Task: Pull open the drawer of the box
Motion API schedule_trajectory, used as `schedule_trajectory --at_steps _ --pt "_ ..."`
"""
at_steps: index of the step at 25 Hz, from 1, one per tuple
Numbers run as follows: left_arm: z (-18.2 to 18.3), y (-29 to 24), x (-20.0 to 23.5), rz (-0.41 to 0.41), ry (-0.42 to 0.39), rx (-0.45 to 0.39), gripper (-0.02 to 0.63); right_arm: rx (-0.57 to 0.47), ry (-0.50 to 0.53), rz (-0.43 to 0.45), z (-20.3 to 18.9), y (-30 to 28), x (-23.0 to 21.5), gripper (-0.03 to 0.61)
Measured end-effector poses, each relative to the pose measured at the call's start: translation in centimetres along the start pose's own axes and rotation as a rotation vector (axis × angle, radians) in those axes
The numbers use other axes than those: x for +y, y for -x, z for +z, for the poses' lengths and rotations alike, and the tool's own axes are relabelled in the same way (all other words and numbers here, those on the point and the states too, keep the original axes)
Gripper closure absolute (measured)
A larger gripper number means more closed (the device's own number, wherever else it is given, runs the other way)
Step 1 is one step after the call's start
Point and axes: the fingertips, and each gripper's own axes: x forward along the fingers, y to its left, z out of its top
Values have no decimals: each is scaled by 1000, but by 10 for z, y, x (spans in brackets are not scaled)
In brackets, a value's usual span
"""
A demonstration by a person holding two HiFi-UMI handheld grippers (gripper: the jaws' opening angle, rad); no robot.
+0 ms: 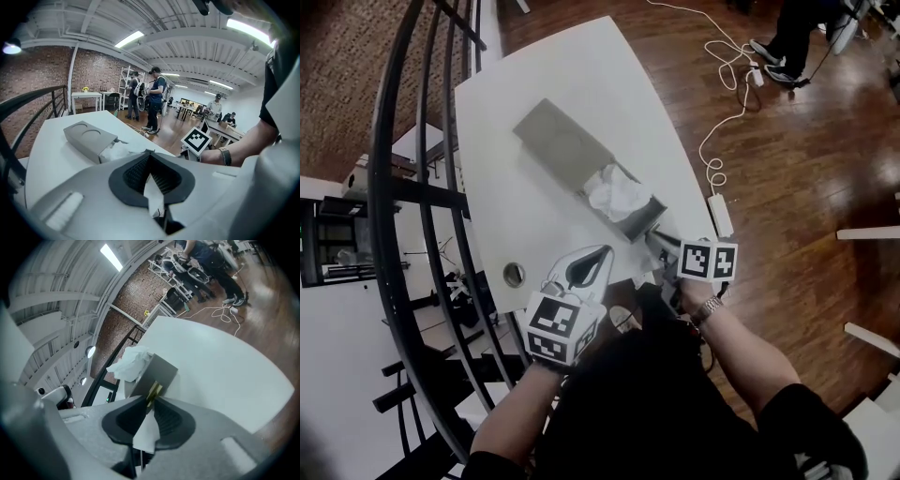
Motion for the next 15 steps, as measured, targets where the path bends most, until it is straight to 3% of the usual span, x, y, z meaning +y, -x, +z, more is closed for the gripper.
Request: schedule_trajectory --at_steps 15 --pt "-4 1 -33 -56 -55 10 598 -54 -32 -38 -18 35 -18 539"
